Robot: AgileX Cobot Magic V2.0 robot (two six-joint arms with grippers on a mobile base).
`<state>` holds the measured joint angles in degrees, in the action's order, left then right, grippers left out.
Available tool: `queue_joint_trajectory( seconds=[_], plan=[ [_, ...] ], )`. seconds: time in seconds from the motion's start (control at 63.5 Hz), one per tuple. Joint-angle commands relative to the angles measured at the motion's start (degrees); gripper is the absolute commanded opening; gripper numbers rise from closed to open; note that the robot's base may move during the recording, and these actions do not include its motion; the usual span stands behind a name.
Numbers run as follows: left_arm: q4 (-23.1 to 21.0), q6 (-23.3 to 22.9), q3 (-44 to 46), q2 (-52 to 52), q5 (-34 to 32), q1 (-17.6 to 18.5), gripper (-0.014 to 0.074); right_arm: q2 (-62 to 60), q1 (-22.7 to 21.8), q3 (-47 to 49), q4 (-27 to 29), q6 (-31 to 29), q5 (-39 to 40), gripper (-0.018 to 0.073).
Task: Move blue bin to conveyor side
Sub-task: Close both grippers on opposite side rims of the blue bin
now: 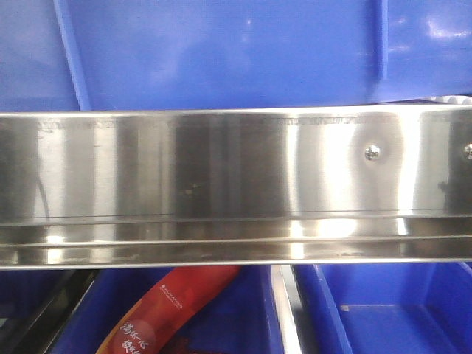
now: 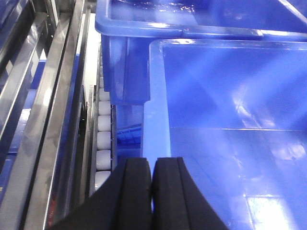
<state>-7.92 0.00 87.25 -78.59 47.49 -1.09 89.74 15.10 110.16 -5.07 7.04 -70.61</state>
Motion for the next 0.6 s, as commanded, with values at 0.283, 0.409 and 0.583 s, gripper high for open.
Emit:
queue_joint_trajectory(
  seconds=[0.283,0.409,0.583],
  plan=[
    [-0.5,0.0,0.4,0.2,-0.5,0.2,-0.0008,2.7,2.7,0.5,-4.8,2.2,0.7,0.0342],
    [-0.8,0.0,0.4,0.2,-0.5,0.2,-0.0008,2.9,2.7,-0.4,-5.2,2.7,0.7,0.0342],
    [-0.8,0.0,0.4,0.2,-0.5,0.2,-0.0008,2.9,2.7,-2.5,-5.2,3.0,0.7,0.0342]
  ],
)
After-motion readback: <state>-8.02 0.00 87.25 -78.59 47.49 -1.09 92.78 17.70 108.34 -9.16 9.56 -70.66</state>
